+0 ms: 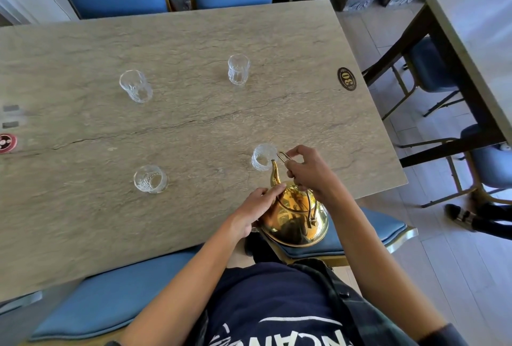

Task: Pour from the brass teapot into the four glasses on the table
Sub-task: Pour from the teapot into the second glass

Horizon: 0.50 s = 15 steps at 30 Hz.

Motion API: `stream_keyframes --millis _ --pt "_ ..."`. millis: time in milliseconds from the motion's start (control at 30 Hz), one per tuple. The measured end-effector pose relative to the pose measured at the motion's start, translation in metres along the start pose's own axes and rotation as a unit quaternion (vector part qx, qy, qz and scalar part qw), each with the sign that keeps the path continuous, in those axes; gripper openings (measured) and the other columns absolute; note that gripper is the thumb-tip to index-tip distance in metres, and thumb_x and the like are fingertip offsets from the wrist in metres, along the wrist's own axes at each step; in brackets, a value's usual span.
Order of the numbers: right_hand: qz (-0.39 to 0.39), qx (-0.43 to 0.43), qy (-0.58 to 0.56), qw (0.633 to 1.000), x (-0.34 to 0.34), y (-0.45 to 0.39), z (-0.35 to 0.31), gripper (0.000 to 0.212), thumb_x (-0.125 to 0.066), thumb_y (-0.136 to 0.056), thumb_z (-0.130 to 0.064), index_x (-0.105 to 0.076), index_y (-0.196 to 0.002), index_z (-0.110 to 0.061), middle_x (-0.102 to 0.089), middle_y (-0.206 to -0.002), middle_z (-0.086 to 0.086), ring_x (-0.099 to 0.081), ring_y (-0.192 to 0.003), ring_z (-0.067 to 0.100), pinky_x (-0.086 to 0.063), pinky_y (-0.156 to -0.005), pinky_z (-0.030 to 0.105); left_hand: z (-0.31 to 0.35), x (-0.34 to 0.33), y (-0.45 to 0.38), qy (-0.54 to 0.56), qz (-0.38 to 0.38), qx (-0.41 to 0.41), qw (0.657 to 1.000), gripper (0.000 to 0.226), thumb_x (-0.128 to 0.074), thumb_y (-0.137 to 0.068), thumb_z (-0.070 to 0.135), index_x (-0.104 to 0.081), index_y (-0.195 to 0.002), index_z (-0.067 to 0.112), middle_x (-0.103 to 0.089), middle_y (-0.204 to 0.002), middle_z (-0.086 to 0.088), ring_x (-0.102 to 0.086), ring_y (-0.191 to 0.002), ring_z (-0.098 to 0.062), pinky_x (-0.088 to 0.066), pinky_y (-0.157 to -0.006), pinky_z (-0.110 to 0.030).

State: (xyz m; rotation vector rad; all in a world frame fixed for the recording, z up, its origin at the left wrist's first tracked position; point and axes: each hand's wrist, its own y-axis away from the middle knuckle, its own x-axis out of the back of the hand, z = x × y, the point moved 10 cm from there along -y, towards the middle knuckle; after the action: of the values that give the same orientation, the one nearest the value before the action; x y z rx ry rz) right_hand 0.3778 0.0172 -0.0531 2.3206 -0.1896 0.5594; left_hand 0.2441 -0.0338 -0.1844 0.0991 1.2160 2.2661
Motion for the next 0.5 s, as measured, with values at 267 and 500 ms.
stream_keyframes --millis 267,500 --pt "0.001 -0.002 -0.001 1.0 0.0007 0.0009 0.0013 0.026 -0.052 -0.098 -0.012 -0.056 -0.124 -0.012 -0.061 -0.075 0.007 -0.048 -0.053 0.013 -0.039 -0.042 0.024 0.0001 -0.0016 -0.0011 -0.004 -0.006 0.0 1.0 0.083 -0.066 -0.064 0.088 -0.073 -0.101 0.014 -0.073 -0.085 -0.005 -0.073 -0.078 -0.021 -0.057 -0.076 -0.033" --pt "-0.003 -0.007 -0.005 1.0 0.0011 0.0007 0.003 0.028 -0.052 -0.098 -0.011 -0.056 -0.126 -0.01 -0.061 -0.075 0.007 -0.048 -0.052 0.012 -0.038 -0.041 0.024 0.0027 -0.0044 0.0007 0.007 -0.013 -0.008 1.0 0.062 -0.064 -0.084 0.076 -0.069 -0.094 0.015 -0.065 -0.064 0.003 -0.065 -0.053 -0.012 -0.054 -0.06 -0.025"
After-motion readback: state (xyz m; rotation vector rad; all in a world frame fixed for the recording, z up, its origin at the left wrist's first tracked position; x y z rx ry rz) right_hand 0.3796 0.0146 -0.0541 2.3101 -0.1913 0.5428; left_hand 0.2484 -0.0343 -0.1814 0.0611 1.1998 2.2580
